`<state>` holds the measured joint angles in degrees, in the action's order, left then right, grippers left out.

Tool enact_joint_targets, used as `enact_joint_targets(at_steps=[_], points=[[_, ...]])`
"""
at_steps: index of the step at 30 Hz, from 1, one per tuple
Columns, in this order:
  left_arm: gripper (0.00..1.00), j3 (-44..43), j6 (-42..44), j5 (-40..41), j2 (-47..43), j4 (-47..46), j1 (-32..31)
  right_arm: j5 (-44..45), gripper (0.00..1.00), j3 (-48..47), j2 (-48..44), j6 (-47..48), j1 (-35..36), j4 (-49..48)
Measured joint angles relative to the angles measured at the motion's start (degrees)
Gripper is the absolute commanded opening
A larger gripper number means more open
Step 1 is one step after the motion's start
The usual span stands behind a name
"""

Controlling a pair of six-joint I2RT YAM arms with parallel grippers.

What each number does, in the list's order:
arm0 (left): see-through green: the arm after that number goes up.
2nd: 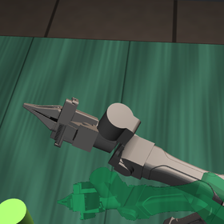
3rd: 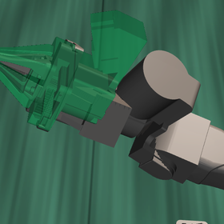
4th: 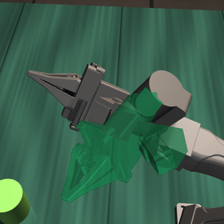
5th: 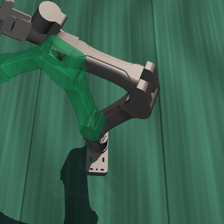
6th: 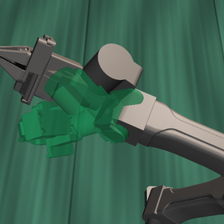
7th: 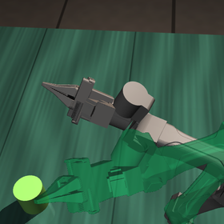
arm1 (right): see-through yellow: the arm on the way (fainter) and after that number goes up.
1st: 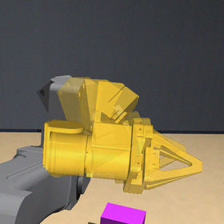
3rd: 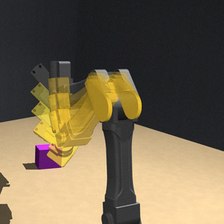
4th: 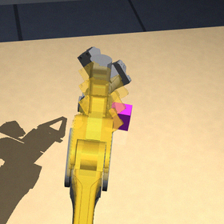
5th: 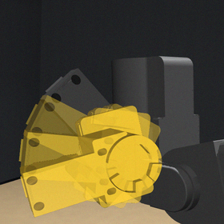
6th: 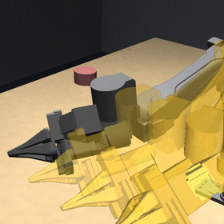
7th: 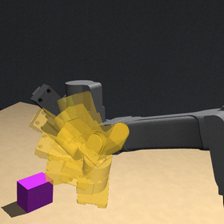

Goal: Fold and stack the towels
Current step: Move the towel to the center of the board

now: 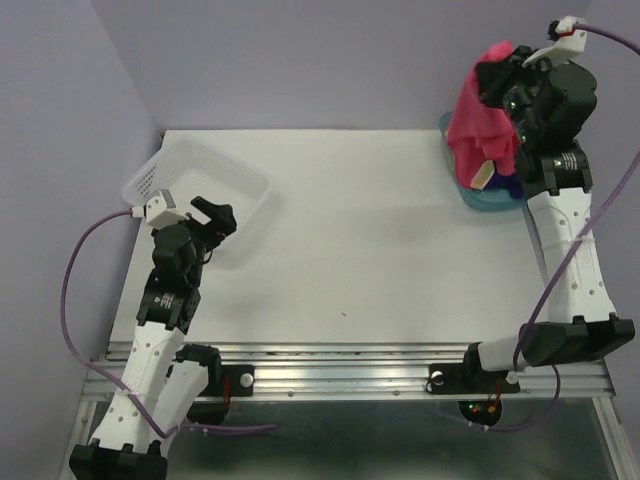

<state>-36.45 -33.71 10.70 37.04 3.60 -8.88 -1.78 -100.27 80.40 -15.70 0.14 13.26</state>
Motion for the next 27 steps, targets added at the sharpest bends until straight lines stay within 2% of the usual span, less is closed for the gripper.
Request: enact_joint_targets(at_steps=[1, 5, 9, 11, 12, 15, 16, 17, 20, 21, 22, 23, 26, 27], points=[[0.99, 0.0, 0.0, -0.7, 0.2, -0.1, 0.0, -1.0, 0.01, -1.0, 0.0, -0.1, 1.7, 0.0], [0.99, 0.0, 0.0, -3.6, 0.0, -0.5, 0.0, -14.1, 0.01, -7.4, 1.7, -1.9, 9.0, 0.4], [0.99, 0.0, -0.3, -5.3, -0.9, -0.7, 0.0, -23.6, 0.01, -8.5, 2.7, -4.8, 10.4, -0.1], [0.99, 0.0, -0.8, -6.0, -1.6, -0.8, 0.0, -26.3, 0.05, -5.7, 2.0, -5.9, 10.4, -0.7], [0.99, 0.0, -1.1, -6.3, -1.6, -0.8, 0.0, -26.8, 0.12, -3.1, 0.9, -6.1, 10.4, -1.1], [0.99, 0.0, -1.7, -6.7, -1.6, -0.8, 0.0, -26.8, 0.12, 14.4, -6.4, -6.6, 10.5, -4.5], [0.99, 0.0, -2.0, -6.8, -1.4, -0.7, 0.0, -26.3, 0.16, 21.4, -9.2, -6.7, 10.4, -5.7], [0.99, 0.0, -2.2, -6.8, -1.1, -0.8, 0.0, -25.7, 0.35, 27.6, -11.2, -7.2, 10.4, -6.7], [0.99, 0.0, -2.4, -6.7, 0.8, -0.7, 0.0, -19.9, 0.39, 44.7, -15.7, -8.3, 10.5, -5.7], [0.99, 0.0, -2.5, -6.7, 1.5, -0.7, 0.0, -15.7, 0.43, 48.3, -15.8, -8.7, 10.6, -3.9], [0.99, 0.0, -2.6, -6.8, 2.3, -0.7, 0.0, -7.3, 0.46, 51.4, -14.9, -9.9, 10.6, -0.2], [0.99, 0.0, -2.6, -6.9, 3.1, -0.7, 0.0, -3.5, 0.46, 52.1, -13.7, -10.1, 10.6, 1.7], [0.99, 0.0, -2.6, -7.9, 6.4, -0.5, 0.0, 12.4, 0.76, 50.7, -7.3, -12.9, 10.0, 10.2], [0.99, 0.0, -2.6, -8.3, 7.5, -0.5, 0.0, 16.6, 1.00, 49.9, -5.5, -13.4, 9.8, 12.5]])
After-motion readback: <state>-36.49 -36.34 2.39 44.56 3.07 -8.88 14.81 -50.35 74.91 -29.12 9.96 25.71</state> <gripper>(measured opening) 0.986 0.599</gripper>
